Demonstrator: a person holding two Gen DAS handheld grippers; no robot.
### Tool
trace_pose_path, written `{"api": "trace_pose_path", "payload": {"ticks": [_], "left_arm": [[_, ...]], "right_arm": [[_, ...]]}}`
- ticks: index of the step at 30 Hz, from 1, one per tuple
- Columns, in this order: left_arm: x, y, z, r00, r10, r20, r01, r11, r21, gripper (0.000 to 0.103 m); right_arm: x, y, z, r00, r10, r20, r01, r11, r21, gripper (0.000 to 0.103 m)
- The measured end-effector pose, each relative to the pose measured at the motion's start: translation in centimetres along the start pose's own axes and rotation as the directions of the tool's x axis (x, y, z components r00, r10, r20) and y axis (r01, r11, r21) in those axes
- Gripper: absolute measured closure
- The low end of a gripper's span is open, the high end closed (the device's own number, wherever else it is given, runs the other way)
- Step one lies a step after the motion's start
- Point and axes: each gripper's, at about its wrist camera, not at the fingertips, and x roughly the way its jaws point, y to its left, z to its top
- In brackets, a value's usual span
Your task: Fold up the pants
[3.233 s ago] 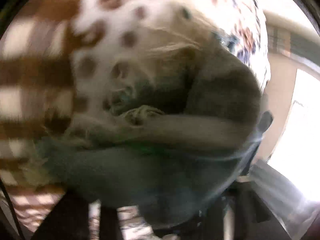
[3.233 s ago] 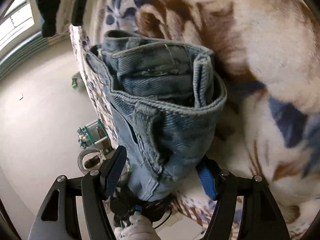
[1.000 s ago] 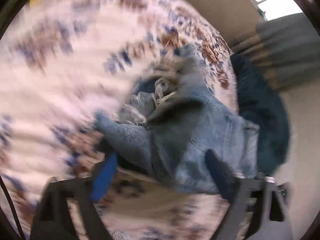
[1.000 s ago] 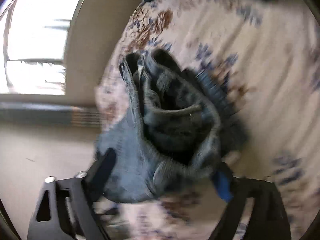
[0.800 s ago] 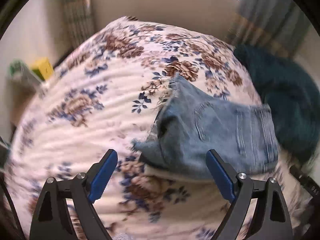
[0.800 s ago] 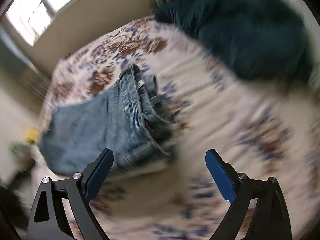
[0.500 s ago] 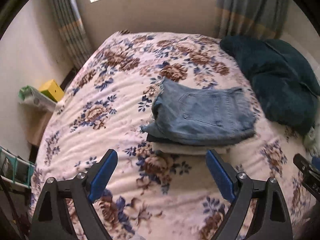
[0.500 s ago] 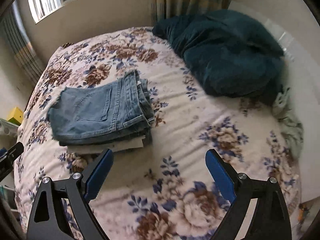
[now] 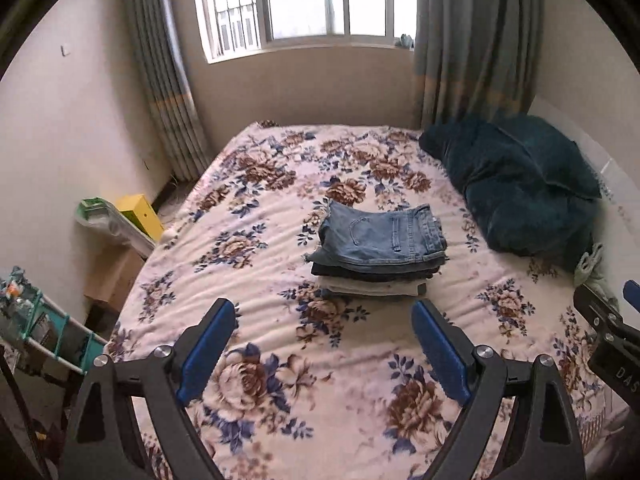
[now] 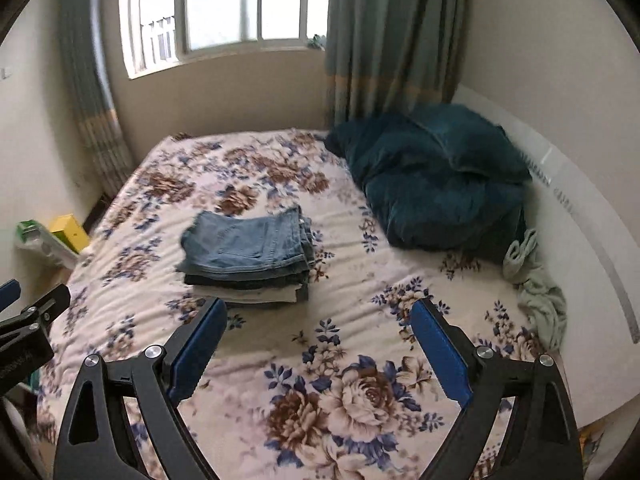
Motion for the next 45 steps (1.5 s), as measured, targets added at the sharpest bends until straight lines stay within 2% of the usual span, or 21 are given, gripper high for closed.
{"api": "trace_pose_path", "payload": {"ticks": [7, 13, 17, 23, 29, 32, 34, 45], "left_arm": [[-10.5, 1.2, -3.4, 0.998, 0.028, 0.048, -0.027, 0.999, -0.03, 0.013], [-17.6, 1.7, -5.4, 0.996, 0.035, 0.078, -0.032, 0.999, -0.038, 0.013], [-21.0, 1.9, -5.8, 0.995, 0.018, 0.102, -0.015, 0.999, -0.032, 0.013], [-24.2, 2.3, -6.6, 0.991, 0.008, 0.136, -0.005, 1.0, -0.017, 0.013], [-24.3, 2.5, -7.3, 0.995, -0.007, 0.104, 0.008, 1.0, -0.004, 0.013], [-23.3, 2.4, -6.8, 0.997, -0.004, 0.073, 0.004, 1.0, -0.003, 0.005], [-22.8, 2.4, -6.5, 0.998, -0.005, 0.062, 0.005, 1.0, -0.001, 0.004], [-21.8, 2.4, -3.8, 0.987, 0.043, 0.153, -0.044, 0.999, 0.003, 0.003]], "right_arm": [[-12.6, -0.7, -2.9, 0.994, 0.088, 0.065, -0.086, 0.996, -0.036, 0.008], [-22.0, -2.2, -5.3, 0.99, 0.119, 0.082, -0.117, 0.993, -0.028, 0.008], [-28.1, -3.2, -6.1, 0.985, 0.127, 0.113, -0.125, 0.992, -0.023, 0.008], [-33.5, -3.2, -6.8, 0.981, 0.134, 0.137, -0.131, 0.991, -0.034, 0.008], [-35.2, -2.7, -7.6, 0.984, 0.141, 0.105, -0.137, 0.99, -0.042, 0.008], [-34.7, -2.9, -7.3, 0.988, 0.124, 0.095, -0.121, 0.992, -0.032, 0.008], [-34.1, -3.1, -6.6, 0.989, 0.119, 0.092, -0.118, 0.993, -0.019, 0.007], [-31.3, -3.5, -2.4, 0.99, 0.037, 0.139, -0.04, 0.999, 0.017, 0.007]]}}
